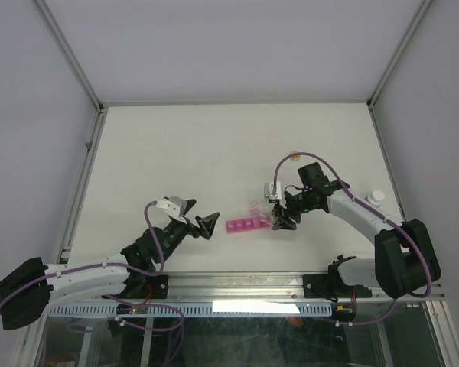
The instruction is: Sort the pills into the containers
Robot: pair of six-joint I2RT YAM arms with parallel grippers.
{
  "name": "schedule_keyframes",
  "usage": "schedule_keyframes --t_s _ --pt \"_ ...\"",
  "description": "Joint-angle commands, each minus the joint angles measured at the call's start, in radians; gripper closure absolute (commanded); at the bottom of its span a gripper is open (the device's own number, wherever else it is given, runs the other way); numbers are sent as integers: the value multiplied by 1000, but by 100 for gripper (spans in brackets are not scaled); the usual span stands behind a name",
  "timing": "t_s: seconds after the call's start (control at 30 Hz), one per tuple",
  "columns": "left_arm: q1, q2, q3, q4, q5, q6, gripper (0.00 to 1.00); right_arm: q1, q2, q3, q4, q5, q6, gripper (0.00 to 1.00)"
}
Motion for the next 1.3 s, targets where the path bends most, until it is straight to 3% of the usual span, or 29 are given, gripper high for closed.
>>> schedule_keyframes --t_s 0.0,1.27 --pt "-3 4 -16 83 -17 28 1 15 11 7 41 19 14 94" --pt "-2 97 -5 125 -29 22 1 118 50 41 33 210 92 96"
